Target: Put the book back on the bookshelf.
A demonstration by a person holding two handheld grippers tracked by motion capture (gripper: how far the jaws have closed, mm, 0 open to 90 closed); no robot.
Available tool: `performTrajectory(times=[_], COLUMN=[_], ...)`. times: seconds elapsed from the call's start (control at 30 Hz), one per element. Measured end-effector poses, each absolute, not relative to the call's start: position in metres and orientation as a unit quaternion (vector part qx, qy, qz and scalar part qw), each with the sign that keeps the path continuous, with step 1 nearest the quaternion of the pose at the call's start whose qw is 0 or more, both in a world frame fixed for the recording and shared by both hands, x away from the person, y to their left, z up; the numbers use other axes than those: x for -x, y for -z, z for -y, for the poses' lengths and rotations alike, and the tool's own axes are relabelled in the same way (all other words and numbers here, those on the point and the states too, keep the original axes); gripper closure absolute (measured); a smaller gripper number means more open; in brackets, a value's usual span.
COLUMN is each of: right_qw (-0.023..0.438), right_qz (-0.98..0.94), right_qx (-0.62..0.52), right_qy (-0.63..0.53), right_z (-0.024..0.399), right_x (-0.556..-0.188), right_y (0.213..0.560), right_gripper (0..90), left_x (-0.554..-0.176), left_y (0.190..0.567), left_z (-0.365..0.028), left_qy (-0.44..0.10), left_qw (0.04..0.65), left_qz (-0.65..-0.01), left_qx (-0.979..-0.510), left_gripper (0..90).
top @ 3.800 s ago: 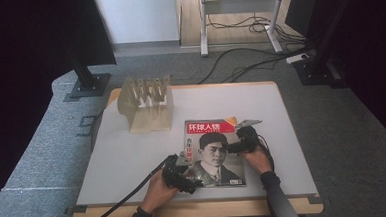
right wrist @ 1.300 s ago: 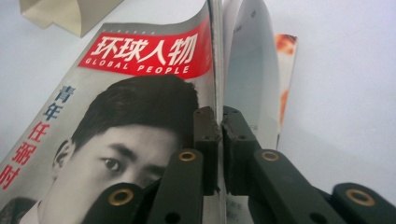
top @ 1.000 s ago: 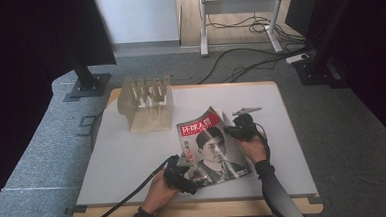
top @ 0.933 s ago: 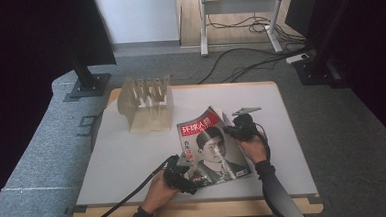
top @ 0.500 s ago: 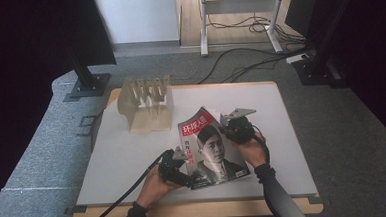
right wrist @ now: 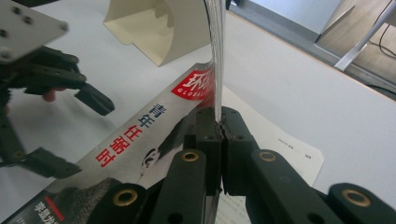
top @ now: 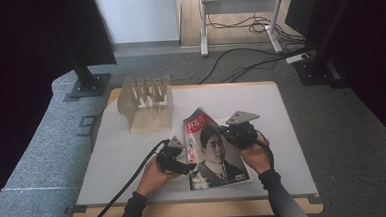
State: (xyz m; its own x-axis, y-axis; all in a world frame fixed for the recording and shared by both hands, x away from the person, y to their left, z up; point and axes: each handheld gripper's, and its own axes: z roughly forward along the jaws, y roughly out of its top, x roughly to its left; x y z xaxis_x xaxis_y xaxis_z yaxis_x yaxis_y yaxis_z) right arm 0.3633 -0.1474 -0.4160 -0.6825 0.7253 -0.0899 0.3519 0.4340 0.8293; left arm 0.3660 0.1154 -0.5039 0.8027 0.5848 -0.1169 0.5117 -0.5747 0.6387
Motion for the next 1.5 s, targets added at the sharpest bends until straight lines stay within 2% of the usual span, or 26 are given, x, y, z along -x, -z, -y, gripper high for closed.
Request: performTrajectory(times=[0.47,0.77,1.07,1.37,1.5], right_qw=[0.237,0.239,0.231,0.231,0.231], right_qz=[-0.815,-0.815,-0.818,-0.817,-0.815], right_qx=[-0.299,-0.282,-0.276,-0.273,-0.268], right_qy=[-0.436,-0.446,-0.448,-0.451,-0.459], right_z=[0.154,0.161,0.162,0.161,0.159], right_x=[-0.337,-0.324,-0.322,-0.324,-0.325], right_y=[0.395,0.388,0.388,0.384,0.382], right_gripper=[86.1,86.1,86.1,86.2,86.3], left_x=[-0.377,-0.387,-0.391,-0.395,-0.397], left_y=[0.499,0.501,0.504,0.503,0.501], left_z=[-0.113,-0.107,-0.105,-0.105,-0.107], left_qy=[-0.036,0.005,0.017,0.016,0.016], left_qw=[0.346,0.368,0.373,0.376,0.381], left_qz=[-0.295,-0.282,-0.279,-0.287,-0.289], left_qx=[-0.89,-0.886,-0.885,-0.881,-0.878], left_gripper=[20.5,25.1,27.2,25.6,28.0])
